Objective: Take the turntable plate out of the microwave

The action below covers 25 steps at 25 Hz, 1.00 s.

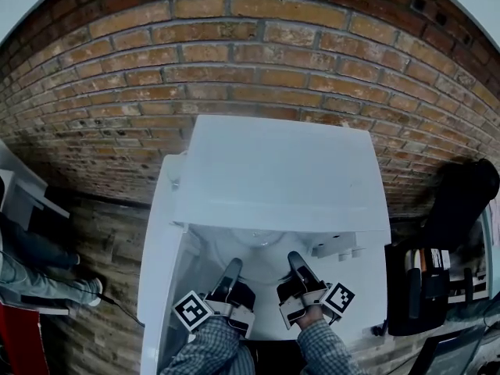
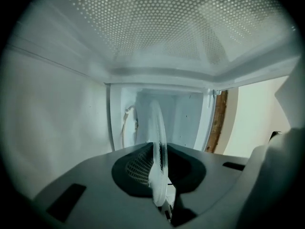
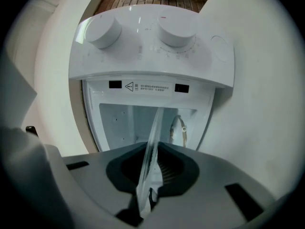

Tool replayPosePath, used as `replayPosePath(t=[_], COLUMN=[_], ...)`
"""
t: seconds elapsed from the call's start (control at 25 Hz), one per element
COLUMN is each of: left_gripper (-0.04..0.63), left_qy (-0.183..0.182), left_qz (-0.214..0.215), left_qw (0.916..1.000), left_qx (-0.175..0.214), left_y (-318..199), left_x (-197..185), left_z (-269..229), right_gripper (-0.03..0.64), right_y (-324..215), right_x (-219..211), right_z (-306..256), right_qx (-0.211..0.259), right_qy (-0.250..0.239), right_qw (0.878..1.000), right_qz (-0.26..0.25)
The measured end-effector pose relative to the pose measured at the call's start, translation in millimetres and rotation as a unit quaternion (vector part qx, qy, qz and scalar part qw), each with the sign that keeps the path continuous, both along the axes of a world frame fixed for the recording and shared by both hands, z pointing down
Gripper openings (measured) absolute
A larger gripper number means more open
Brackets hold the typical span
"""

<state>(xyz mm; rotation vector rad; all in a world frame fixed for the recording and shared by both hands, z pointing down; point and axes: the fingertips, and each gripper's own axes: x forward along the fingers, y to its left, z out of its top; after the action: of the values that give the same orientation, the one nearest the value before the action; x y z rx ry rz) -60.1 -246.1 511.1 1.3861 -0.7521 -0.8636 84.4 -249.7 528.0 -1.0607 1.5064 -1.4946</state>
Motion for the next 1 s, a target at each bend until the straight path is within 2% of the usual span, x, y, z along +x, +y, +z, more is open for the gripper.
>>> replayPosePath(t=[0.48, 0.72, 1.0], left_gripper=[0.044, 0.043, 0.044], left_qy=[0.007, 0.016, 0.008], left_qz=[0.006, -0.008, -0.021], left_qw=[0.9996, 0.9996, 0.9993], left_qx=[0.025, 0.023, 0.029], left_y=[34.6, 71.2, 115.4], left_x=[-1.5, -0.7, 6.1], left_z=[-12.0, -24.1, -32.1], right_gripper=[0.048, 0.048, 0.048], right_y=[34.5, 66.1, 106.5], right_x=[-2.6, 0.1, 6.9], right_z=[-11.4, -25.6, -34.4], right_qx=[0.022, 0.031, 0.039], right_qy=[0.0, 0.018, 0.007], right_qw=[1.0, 0.999, 0.999], right_qz=[0.003, -0.011, -0.021])
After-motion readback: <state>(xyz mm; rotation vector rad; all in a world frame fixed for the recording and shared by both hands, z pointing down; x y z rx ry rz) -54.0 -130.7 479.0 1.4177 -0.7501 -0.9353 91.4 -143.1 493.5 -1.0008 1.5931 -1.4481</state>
